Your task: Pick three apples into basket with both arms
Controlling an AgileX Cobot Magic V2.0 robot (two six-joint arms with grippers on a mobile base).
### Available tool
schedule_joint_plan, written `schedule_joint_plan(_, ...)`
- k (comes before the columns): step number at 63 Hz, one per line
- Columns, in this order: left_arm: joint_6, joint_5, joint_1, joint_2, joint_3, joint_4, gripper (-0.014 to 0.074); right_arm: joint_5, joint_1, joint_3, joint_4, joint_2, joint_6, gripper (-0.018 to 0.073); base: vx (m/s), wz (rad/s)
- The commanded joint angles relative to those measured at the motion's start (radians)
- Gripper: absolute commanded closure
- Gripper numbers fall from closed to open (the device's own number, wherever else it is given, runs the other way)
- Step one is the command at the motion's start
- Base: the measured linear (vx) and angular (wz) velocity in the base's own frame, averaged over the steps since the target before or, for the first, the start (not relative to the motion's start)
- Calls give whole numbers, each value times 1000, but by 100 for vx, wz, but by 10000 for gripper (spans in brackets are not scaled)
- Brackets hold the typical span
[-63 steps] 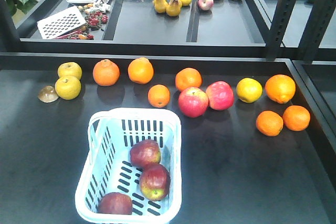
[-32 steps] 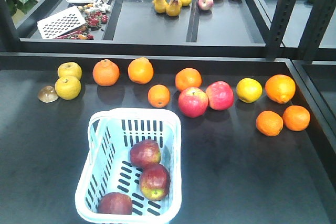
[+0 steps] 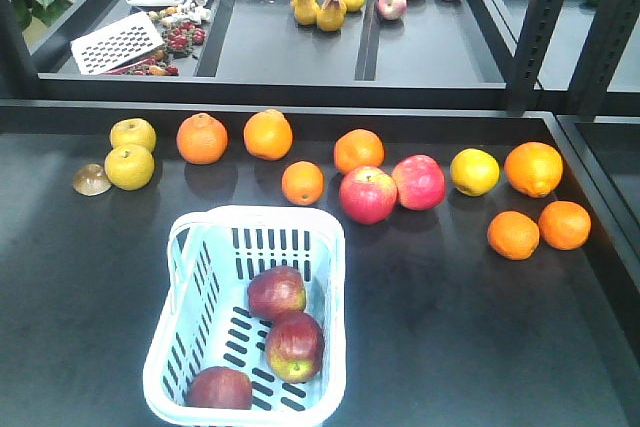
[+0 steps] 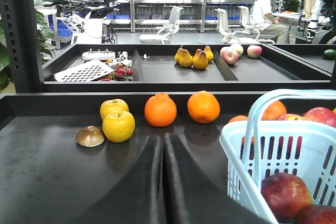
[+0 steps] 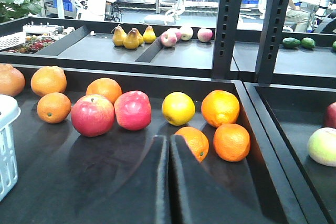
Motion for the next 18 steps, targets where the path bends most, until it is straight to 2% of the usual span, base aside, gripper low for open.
schedule_joint_plan(1, -10, -76, 2, -16, 2, -3, 603, -82, -7, 15, -2, -14, -8, 568, 0, 0)
schedule_joint_plan(18, -10, -76, 2, -16, 2, -3, 603, -82, -7, 15, -2, -14, -8, 568, 0, 0)
